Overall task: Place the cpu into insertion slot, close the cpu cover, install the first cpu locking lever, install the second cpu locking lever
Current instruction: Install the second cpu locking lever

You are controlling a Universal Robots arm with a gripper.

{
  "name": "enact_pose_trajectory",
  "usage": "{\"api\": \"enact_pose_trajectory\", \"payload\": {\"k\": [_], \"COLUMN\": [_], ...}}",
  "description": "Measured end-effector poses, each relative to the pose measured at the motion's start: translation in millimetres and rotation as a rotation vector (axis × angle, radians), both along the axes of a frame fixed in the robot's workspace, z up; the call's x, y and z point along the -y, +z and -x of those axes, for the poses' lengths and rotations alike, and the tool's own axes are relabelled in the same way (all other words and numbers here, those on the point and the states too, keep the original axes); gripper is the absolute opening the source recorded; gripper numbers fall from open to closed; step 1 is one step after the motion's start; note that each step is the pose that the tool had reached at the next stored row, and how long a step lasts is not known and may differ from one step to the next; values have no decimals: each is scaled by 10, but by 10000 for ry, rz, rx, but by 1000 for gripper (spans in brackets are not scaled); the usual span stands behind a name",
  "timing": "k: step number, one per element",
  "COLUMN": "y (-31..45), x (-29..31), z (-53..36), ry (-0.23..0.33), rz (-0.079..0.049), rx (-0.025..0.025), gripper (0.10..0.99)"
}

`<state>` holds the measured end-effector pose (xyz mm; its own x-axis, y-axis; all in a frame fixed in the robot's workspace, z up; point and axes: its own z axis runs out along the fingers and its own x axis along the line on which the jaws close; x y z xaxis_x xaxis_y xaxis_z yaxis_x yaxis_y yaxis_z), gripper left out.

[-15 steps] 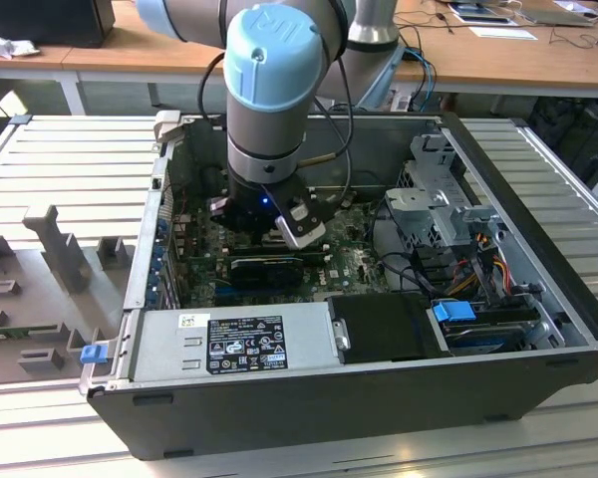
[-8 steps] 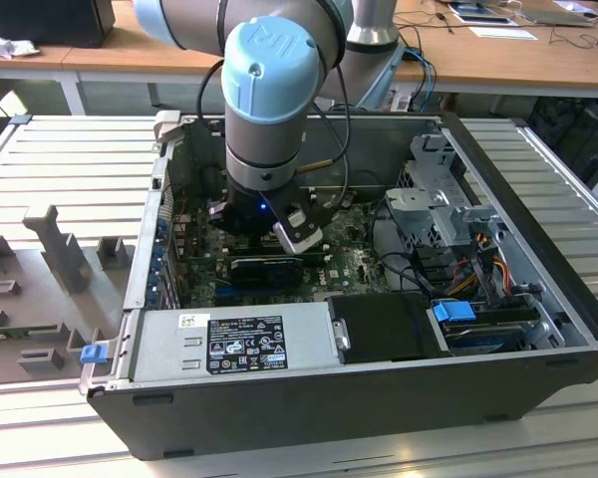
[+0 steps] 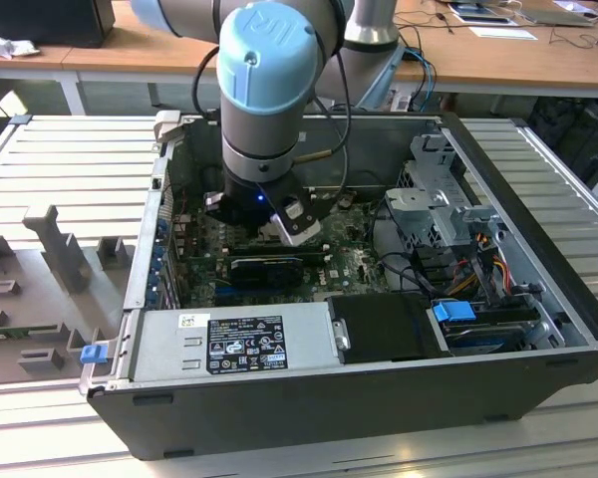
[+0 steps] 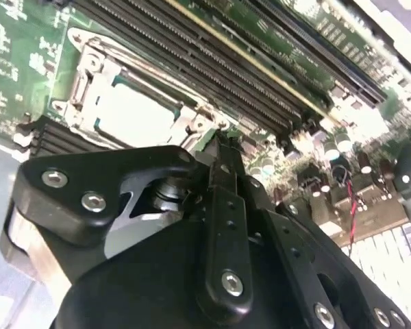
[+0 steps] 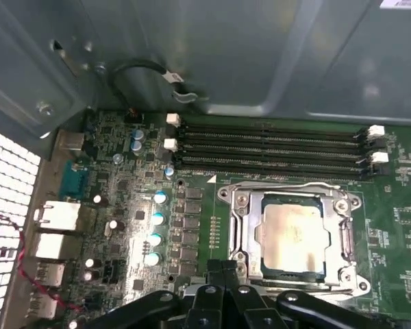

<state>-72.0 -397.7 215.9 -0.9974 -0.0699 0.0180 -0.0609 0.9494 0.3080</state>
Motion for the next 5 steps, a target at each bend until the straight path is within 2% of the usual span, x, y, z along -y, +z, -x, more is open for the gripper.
{"api": "enact_pose_trajectory", "payload": {"k": [3, 5], "y": [65, 81], "x": [0, 0], "z": [0, 0], "ry": [0, 1], "rz": [1, -1], "rx": [0, 0], "gripper": [106, 106]}}
